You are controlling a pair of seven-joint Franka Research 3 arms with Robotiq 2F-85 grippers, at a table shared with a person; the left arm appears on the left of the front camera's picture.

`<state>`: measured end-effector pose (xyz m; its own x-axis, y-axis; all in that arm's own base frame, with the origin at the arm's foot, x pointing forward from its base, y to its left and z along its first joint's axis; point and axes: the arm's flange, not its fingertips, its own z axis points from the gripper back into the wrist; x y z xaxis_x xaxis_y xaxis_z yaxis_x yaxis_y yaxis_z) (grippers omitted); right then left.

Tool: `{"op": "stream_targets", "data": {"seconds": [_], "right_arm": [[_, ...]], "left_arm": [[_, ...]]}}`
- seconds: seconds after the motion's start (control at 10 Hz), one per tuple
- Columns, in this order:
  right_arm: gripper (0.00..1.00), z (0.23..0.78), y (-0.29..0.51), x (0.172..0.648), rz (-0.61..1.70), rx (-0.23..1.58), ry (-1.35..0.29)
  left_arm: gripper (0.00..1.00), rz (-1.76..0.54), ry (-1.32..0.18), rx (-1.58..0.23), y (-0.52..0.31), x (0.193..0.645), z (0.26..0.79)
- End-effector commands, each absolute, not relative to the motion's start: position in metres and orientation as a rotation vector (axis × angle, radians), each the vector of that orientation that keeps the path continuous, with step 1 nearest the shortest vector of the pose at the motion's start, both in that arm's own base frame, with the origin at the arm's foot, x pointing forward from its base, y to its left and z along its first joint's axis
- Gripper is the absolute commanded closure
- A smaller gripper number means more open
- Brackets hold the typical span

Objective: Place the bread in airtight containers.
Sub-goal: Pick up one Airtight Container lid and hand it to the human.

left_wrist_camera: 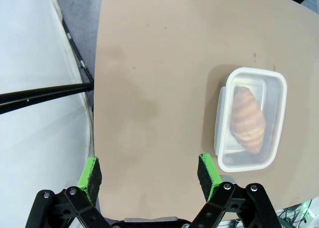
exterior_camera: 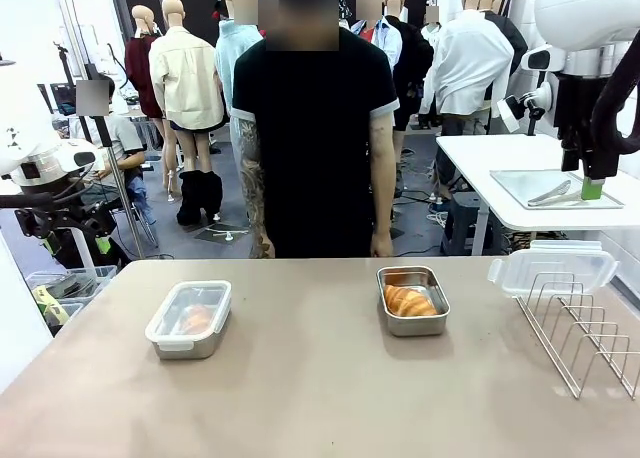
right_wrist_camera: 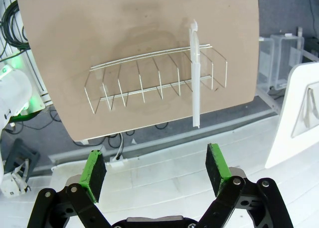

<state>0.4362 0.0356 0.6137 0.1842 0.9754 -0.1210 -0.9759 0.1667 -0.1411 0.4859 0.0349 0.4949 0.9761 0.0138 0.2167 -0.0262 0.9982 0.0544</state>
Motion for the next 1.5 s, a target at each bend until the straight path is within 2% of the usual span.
{"op": "stream_targets", "data": {"seconds": [0.0,0.9,1.2,1.4], "right_arm": [[0.00,0.614,0.035,0.436,1.388,-0.202,0.002],[0.00,0.614,0.036,0.436,1.389,-0.203,0.002],[0.00,0.584,0.018,0.486,1.285,-0.187,-0.098],[0.00,0.556,0.006,0.514,1.319,-0.165,-0.097]], "left_arm": [[0.00,0.015,-0.220,0.057,0.035,0.484,0.496],[0.00,0.015,-0.220,0.057,0.035,0.484,0.496],[0.00,0.015,-0.220,0.057,0.035,0.484,0.496],[0.00,0.015,-0.220,0.057,0.035,0.484,0.496]]}}
